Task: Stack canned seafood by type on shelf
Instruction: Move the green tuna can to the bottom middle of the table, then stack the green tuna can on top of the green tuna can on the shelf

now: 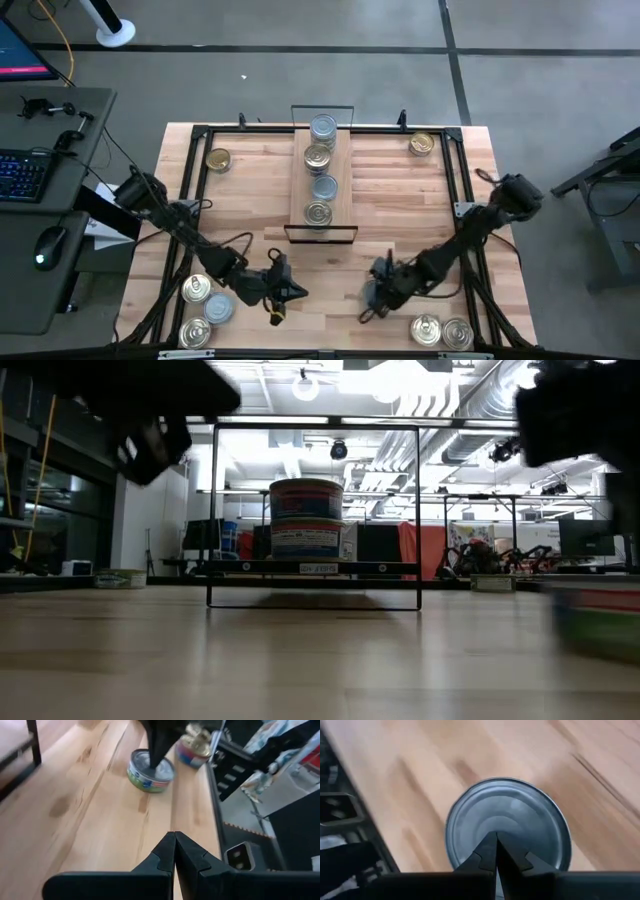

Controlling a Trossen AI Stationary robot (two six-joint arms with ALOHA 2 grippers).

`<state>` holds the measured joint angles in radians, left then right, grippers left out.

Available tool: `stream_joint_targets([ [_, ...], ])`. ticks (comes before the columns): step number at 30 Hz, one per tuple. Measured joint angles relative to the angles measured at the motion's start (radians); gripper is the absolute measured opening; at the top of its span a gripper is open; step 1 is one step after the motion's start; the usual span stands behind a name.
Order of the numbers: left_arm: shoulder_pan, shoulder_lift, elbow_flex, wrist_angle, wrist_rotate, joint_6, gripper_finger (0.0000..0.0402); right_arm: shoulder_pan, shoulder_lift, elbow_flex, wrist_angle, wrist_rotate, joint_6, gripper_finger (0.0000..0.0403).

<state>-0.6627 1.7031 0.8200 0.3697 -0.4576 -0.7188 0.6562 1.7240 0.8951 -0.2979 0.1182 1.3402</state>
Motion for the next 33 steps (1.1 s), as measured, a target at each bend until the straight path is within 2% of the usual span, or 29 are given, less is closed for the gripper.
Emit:
stream_joint_targets([
  [4, -0.002, 0.047, 0.0, 0.014, -0.001, -0.007, 0.0, -0.052, 0.081, 0.005, 0.24, 0.062, -0.127, 0.0],
  [8, -0.002, 0.092, 0.0, 0.047, -0.001, 0.049, 0.0, -0.105, 0.117, 0.05, 0.351, 0.155, -0.288, 0.0],
  [11, 0.007, 0.111, 0.0, 0.076, -0.001, 0.104, 0.0, -0.129, 0.105, 0.09, 0.355, 0.126, -0.448, 0.0],
  [14, 0.029, 0.123, 0.0, 0.117, -0.004, 0.204, 0.0, -0.13, 0.061, 0.124, 0.314, 0.05, -0.495, 0.0],
  [19, 0.09, 0.123, 0.0, 0.135, -0.045, 0.359, 0.0, -0.068, 0.041, 0.116, 0.134, 0.019, -0.385, 0.0],
  [24, 0.143, 0.146, 0.007, 0.157, -0.048, 0.389, 0.0, -0.009, 0.065, 0.118, -0.022, 0.033, -0.217, 0.0],
  [29, 0.146, 0.223, 0.068, 0.165, 0.017, 0.4, 0.0, -0.003, 0.085, 0.119, 0.008, 0.078, -0.188, 0.0],
  [33, 0.144, 0.293, 0.102, 0.154, -0.008, 0.387, 0.0, -0.029, 0.101, 0.119, 0.008, 0.129, -0.191, 0.0],
])
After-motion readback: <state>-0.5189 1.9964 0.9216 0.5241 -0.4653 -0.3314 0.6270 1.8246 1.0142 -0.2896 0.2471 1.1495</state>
